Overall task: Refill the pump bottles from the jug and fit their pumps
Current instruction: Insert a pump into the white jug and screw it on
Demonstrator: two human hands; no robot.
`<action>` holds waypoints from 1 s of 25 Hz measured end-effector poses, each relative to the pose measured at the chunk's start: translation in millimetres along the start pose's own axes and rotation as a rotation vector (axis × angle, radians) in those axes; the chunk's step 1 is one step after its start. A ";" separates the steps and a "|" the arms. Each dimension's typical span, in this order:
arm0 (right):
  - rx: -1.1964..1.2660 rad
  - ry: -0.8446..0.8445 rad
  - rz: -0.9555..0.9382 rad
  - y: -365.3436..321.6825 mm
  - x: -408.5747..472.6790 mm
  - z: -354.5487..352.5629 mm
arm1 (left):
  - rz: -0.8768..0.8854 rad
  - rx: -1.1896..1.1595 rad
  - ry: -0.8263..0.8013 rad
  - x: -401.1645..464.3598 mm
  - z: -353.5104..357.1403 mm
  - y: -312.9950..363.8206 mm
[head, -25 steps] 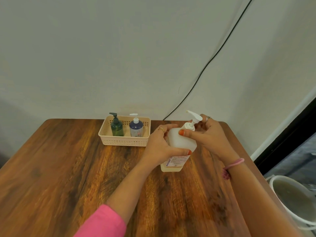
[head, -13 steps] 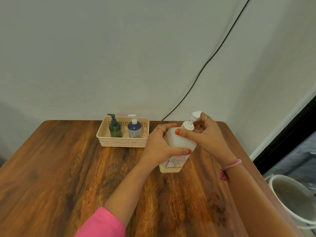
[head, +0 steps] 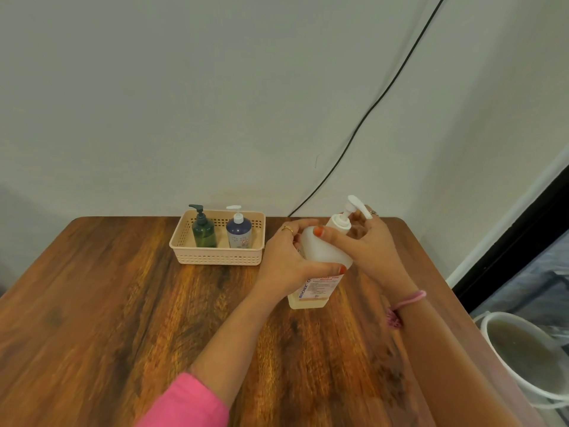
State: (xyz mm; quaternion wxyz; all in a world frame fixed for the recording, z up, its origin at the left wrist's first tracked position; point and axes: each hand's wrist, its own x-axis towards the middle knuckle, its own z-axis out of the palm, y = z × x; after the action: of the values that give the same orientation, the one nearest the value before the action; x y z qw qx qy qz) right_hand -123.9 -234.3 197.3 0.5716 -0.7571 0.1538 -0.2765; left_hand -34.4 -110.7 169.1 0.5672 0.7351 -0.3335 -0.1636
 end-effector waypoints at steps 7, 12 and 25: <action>0.145 -0.116 0.040 -2.8 -2.2 -16.3 | -0.008 -0.021 0.008 -1.2 7.3 1.2; 0.099 -0.179 0.072 -1.8 -2.8 -14.4 | -0.013 -0.026 0.032 -0.7 10.5 -1.5; 0.100 -0.305 0.074 -1.5 -1.8 -23.9 | -0.004 -0.055 0.036 -1.5 9.2 -3.5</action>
State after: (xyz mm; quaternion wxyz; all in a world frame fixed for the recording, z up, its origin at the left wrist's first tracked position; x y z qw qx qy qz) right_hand -139.7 -251.5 202.9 0.6350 -0.7547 0.0792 -0.1445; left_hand -40.1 -115.9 162.8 0.5926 0.7229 -0.3169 -0.1605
